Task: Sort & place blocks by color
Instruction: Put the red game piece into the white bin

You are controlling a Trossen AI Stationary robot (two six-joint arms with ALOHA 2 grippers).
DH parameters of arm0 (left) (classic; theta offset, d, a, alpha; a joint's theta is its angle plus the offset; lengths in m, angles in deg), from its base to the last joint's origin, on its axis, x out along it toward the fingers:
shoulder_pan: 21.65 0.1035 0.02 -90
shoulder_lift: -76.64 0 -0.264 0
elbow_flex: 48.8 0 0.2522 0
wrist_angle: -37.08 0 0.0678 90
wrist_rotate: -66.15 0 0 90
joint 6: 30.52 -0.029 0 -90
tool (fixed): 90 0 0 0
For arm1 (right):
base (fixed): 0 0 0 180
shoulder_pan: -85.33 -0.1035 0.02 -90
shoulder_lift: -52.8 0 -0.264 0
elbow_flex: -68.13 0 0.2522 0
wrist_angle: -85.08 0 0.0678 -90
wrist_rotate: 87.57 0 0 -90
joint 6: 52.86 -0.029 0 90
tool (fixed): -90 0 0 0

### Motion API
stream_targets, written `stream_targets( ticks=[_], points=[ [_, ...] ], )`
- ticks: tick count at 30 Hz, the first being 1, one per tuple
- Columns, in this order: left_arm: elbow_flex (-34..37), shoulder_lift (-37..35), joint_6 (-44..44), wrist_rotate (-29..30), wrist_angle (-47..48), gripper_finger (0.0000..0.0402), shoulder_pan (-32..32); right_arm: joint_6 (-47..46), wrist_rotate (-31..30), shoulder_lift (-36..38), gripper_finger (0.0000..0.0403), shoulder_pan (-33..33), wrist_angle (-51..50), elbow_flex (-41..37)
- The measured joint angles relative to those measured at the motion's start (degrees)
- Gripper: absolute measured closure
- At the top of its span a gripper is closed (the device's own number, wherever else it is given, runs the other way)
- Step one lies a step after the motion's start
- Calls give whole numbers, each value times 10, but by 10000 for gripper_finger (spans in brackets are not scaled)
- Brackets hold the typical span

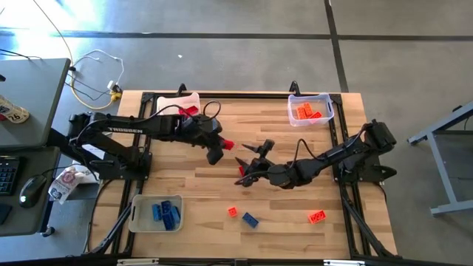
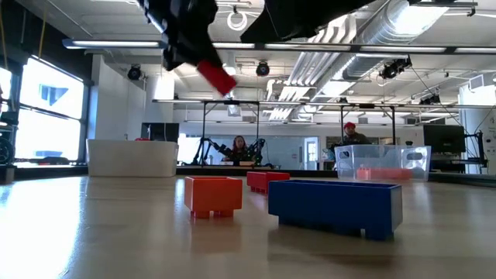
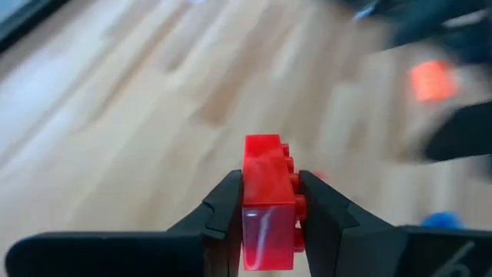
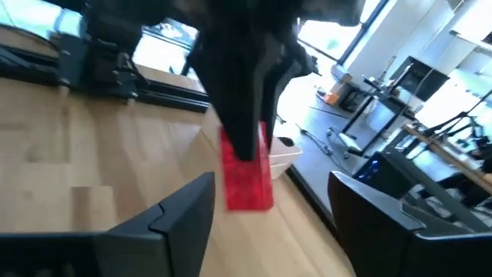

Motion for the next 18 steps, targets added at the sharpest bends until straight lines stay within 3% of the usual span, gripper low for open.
stream_targets(
  ticks=[8,18],
  points=[
    [0,-23,-29,111,151,328,51,-112,18,0,163,-22,-80,0],
    [0,-57,-53,173,229,328,146,-324,150,0,162,-23,-250,0]
  ],
)
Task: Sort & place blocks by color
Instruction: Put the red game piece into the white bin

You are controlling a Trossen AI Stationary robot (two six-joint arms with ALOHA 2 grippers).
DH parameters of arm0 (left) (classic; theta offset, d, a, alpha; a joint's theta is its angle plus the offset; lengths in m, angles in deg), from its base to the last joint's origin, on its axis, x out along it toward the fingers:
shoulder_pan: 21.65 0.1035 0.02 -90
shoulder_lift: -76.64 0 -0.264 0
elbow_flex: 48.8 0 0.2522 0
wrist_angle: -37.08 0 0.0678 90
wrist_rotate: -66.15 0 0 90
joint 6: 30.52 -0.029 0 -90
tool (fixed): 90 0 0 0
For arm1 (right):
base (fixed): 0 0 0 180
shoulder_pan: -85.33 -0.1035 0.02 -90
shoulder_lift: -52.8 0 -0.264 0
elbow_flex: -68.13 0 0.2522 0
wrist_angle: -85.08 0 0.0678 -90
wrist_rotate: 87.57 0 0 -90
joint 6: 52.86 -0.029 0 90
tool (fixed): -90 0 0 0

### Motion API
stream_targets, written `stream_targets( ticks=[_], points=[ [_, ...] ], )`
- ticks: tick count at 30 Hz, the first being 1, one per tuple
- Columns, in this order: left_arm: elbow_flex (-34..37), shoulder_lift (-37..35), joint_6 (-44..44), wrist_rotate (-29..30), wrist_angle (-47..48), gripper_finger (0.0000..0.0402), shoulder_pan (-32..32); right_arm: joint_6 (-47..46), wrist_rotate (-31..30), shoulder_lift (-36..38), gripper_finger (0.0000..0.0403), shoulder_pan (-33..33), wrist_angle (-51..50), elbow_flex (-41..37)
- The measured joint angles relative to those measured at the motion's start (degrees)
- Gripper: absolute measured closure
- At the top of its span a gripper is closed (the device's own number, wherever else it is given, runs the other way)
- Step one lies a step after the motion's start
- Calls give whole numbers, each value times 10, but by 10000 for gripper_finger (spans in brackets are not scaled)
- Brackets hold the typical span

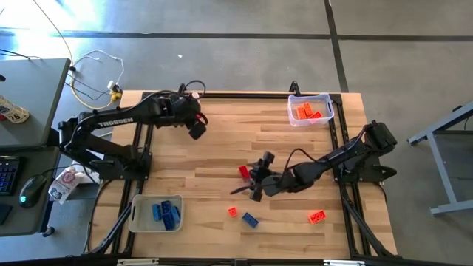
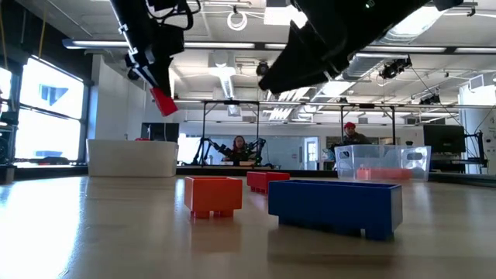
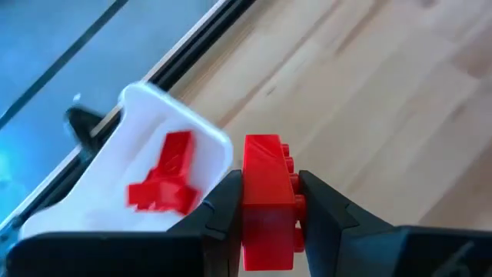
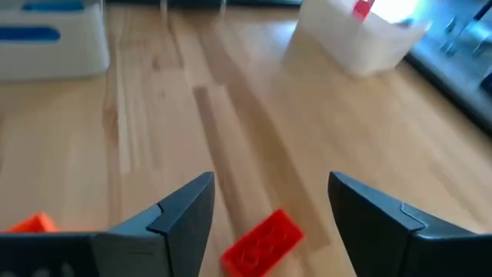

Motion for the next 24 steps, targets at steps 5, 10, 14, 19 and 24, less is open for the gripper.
stream_targets(
  ticks=[5,10,14,19,24],
  points=[
    [7,1,-14,-1,27,328,56,-46,30,0,162,0,-56,0],
    [28,2,-17,-2,16,328,108,-60,44,0,162,0,-65,0],
    [55,2,-38,-23,-10,328,141,-60,44,0,162,0,-64,0],
    [84,2,-54,-64,-66,328,175,-60,44,0,162,0,-62,0],
    [95,18,-70,-72,-74,328,201,-60,44,0,162,0,-61,0]
  ],
)
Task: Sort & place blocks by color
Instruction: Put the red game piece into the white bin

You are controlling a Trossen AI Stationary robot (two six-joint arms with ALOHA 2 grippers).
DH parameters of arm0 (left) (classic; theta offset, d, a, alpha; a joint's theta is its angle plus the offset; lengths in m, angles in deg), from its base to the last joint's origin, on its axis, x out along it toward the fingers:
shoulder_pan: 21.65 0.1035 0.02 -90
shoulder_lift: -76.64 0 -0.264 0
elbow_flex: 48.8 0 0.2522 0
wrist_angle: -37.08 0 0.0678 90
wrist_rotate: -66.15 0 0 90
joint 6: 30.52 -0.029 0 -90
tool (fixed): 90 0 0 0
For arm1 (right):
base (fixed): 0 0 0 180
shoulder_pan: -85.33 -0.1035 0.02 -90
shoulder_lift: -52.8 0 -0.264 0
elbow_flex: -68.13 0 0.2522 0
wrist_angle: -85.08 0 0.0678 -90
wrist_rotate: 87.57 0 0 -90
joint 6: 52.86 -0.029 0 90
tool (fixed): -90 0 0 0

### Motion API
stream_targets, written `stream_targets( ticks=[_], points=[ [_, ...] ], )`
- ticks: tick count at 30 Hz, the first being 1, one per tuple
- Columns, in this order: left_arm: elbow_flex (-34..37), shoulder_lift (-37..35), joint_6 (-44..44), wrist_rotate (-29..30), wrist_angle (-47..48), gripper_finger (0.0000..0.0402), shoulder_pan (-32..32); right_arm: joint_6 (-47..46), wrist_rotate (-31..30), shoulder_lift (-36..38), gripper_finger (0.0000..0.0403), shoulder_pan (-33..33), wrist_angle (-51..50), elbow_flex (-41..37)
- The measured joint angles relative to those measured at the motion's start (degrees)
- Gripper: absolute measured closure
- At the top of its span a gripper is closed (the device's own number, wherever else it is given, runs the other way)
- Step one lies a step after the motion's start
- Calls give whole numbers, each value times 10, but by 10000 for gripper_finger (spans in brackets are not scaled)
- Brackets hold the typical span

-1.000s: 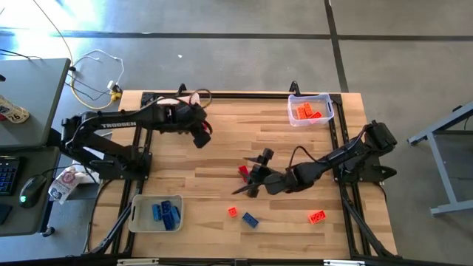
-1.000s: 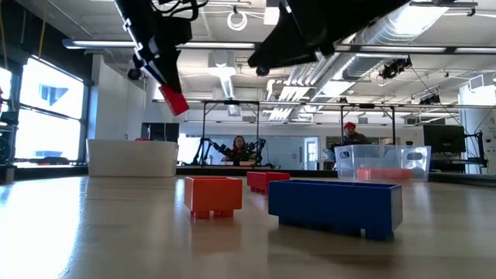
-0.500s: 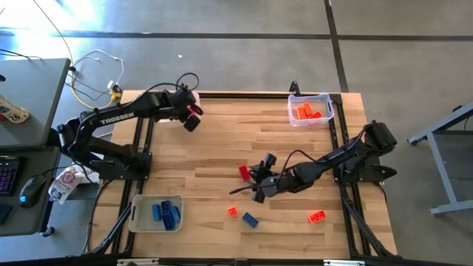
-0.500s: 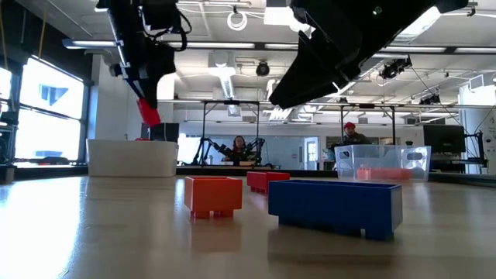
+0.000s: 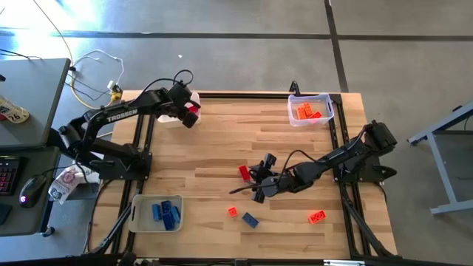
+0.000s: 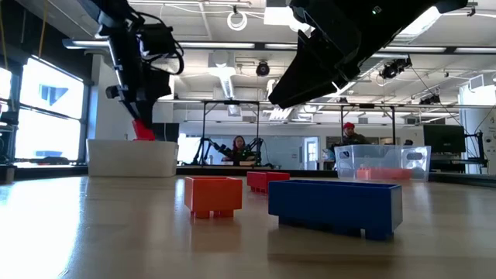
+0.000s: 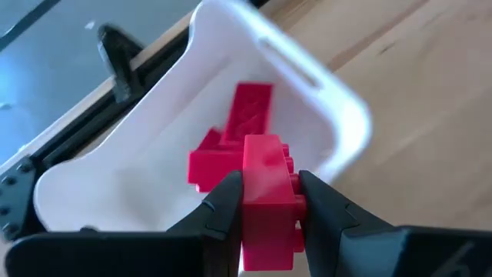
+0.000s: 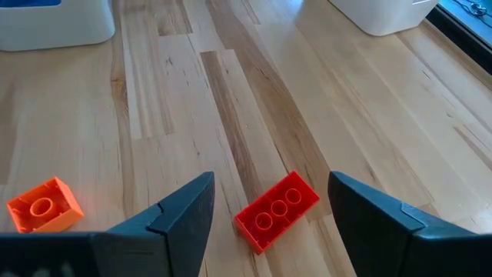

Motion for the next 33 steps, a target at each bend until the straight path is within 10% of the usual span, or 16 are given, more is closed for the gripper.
stream_targets(
  ticks=[12,23,33],
  points=[
    [1,58,-10,25,-28,321,33,0,0,0,162,0,0,0],
    [1,58,-30,22,-26,224,33,4,1,0,162,0,-7,0],
    [-9,58,-30,14,9,184,30,-80,144,71,162,-5,-155,0]
  ],
)
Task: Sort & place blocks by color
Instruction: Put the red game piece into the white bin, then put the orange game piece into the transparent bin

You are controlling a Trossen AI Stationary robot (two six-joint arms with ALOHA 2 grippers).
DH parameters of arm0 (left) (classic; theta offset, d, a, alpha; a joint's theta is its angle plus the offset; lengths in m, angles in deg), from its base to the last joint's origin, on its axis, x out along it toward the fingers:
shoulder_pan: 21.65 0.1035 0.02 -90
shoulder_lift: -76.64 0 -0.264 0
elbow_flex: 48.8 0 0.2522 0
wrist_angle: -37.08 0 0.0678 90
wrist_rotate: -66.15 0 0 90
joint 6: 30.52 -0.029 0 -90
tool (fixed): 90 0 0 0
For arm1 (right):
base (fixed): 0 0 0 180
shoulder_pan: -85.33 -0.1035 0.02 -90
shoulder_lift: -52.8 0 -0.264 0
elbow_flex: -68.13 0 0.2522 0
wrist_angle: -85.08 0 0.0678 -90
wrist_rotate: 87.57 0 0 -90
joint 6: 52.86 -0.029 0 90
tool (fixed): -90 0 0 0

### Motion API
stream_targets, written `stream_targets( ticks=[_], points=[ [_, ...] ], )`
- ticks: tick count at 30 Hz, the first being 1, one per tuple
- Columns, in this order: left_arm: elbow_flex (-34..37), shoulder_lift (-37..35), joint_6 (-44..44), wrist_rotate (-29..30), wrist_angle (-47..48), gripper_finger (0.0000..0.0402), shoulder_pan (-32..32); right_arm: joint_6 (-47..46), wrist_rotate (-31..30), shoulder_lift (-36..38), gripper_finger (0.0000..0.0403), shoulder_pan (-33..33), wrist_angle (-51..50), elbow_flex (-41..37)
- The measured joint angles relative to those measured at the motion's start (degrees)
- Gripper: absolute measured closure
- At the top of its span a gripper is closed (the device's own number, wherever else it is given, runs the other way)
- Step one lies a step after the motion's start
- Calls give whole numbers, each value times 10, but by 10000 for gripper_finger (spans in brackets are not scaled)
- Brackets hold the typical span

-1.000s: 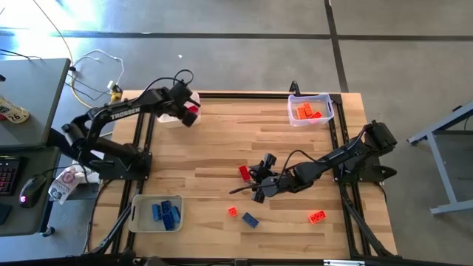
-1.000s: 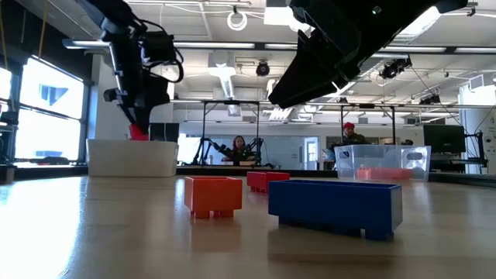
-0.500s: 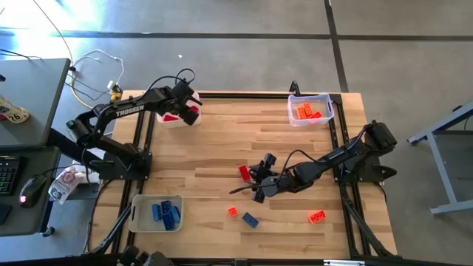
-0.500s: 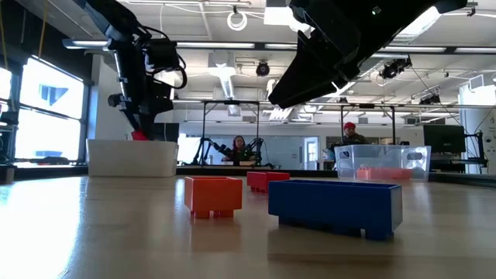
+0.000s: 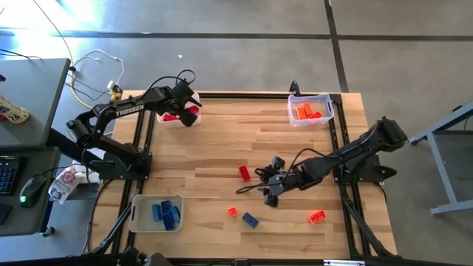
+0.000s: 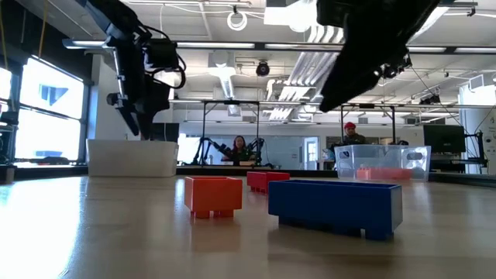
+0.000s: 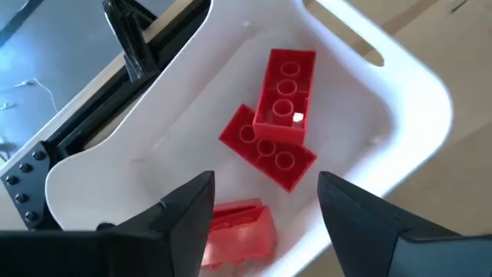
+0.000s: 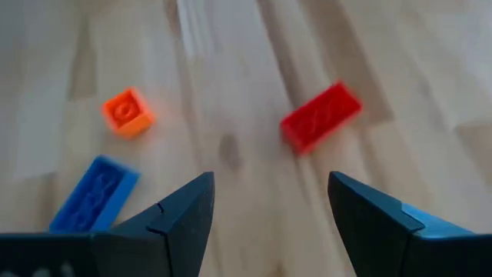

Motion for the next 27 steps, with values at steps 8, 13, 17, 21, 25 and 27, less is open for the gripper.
stream_targets(
  ticks=[8,13,17,21,25,27],
  points=[
    [-16,-22,4,-98,-4,187,-35,-43,110,39,162,-21,-106,0],
    [-17,-39,21,-129,-6,186,-76,-56,157,39,162,-54,-148,0],
    [-17,-46,33,-138,-6,186,-108,-83,191,39,162,-81,-182,0],
    [-17,-47,46,-154,-6,186,-142,-112,205,39,162,-111,-200,0],
    [-17,-47,56,-183,-6,185,-178,-116,203,39,162,-141,-208,0],
    [-17,-47,77,-202,-6,185,-197,-116,192,39,162,-156,-216,0]
  ],
)
